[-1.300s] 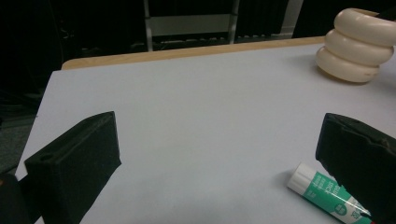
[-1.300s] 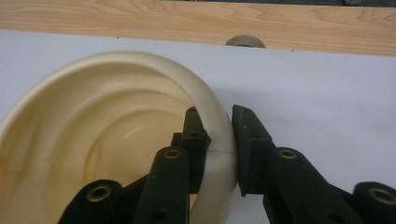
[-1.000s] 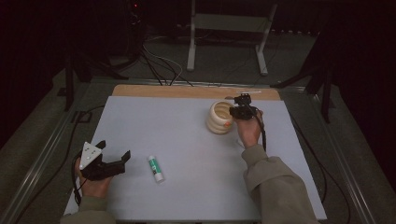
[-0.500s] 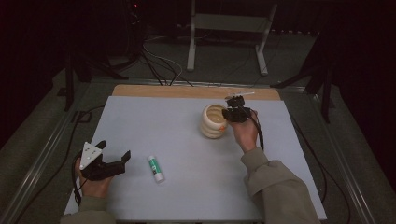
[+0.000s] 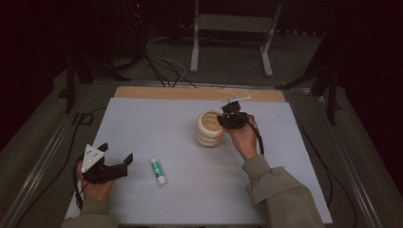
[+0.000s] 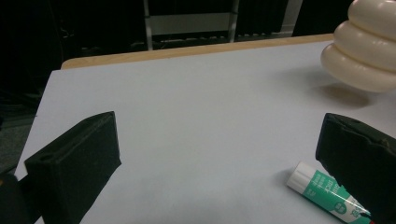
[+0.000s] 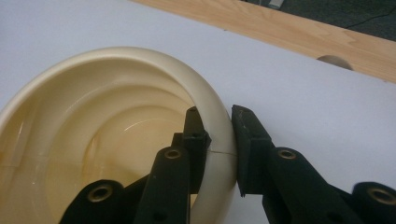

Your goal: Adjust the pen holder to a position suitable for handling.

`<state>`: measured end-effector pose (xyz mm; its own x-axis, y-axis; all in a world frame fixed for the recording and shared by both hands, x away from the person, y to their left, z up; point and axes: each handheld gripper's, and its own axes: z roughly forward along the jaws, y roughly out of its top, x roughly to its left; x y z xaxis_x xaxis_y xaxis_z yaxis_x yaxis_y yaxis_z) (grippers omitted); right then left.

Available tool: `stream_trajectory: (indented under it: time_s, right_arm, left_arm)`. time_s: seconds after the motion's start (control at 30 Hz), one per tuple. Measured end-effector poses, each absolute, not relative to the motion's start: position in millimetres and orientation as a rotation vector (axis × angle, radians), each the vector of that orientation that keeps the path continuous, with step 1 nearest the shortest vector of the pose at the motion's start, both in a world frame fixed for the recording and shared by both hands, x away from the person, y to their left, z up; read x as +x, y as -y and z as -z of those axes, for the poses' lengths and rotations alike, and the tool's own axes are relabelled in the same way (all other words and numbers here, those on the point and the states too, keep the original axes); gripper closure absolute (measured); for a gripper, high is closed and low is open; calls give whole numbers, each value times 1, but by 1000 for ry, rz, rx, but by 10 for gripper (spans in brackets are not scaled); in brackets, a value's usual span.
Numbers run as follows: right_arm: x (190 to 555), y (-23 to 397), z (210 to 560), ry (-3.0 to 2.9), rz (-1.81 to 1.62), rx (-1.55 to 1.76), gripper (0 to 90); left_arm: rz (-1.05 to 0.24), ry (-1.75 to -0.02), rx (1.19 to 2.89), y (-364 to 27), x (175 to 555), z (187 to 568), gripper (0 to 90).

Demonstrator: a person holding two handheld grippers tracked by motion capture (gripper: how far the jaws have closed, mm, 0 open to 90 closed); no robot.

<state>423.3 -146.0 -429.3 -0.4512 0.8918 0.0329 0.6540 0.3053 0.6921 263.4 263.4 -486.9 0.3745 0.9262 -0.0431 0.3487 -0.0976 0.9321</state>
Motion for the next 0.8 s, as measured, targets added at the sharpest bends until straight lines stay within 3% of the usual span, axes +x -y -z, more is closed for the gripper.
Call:
stream_trajectory:
  time_s: [0.8]
  right_arm:
    - [411,112,450,-2369,-868,1314,768]
  left_arm:
    - [-733,-1149,1655,-263,264,487,4]
